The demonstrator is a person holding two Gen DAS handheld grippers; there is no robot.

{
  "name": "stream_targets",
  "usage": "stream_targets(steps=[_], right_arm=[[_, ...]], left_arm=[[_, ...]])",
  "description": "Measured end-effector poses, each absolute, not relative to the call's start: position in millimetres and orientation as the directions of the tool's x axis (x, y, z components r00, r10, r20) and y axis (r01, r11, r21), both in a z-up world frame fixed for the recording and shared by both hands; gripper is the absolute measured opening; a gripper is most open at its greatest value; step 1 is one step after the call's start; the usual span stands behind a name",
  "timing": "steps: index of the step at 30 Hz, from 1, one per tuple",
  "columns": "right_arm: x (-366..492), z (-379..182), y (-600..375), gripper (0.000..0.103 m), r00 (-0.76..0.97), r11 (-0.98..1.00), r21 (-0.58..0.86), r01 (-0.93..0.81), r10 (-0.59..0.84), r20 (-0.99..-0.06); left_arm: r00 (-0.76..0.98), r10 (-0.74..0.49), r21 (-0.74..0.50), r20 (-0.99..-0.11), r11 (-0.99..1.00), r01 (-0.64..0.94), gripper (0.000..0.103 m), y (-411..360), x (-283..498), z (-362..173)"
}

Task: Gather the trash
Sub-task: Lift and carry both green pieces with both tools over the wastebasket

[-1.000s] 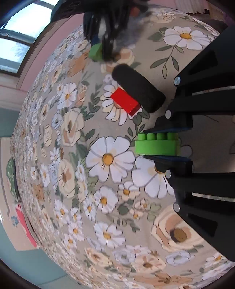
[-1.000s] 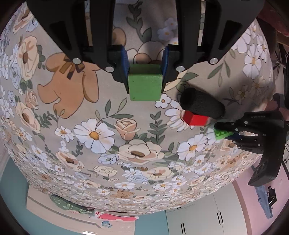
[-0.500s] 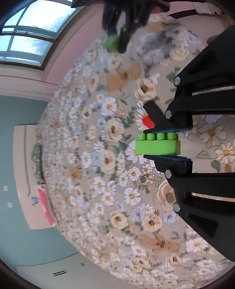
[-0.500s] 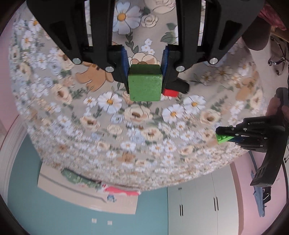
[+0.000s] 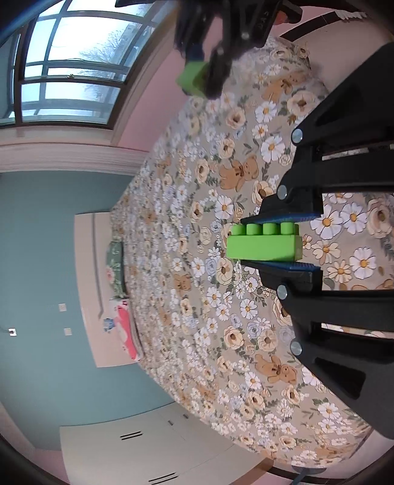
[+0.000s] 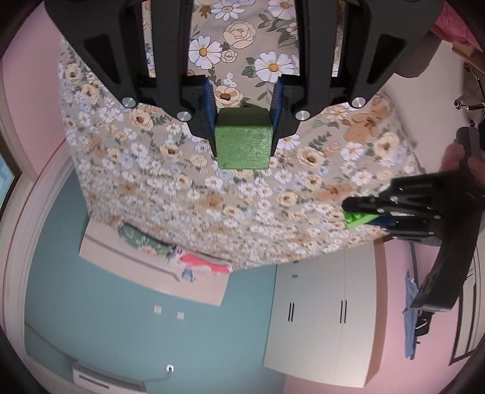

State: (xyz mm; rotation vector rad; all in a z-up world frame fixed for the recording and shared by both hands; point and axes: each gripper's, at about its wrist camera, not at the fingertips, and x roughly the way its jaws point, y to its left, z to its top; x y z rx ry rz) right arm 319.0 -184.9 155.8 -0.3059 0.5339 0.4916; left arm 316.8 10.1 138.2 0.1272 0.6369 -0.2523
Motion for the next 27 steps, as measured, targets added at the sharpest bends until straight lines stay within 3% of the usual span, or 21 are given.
stream_targets(steps=[10,27], right_arm=[[221,191,-172,0.031,0.785,0.812,-0.234,-0.534,0.373,-0.496],[152,145,-163,0.031,0.743,0.778,-0.232,-0.584,0.397,-0.539]], left_arm=[[0.833,-0.188,0.065,-0.521,0.964,0.258,0.023,16,234,168],[0.776,-0.191,0.078,-0.601,0.952,0.295,0.023,19,172,104]])
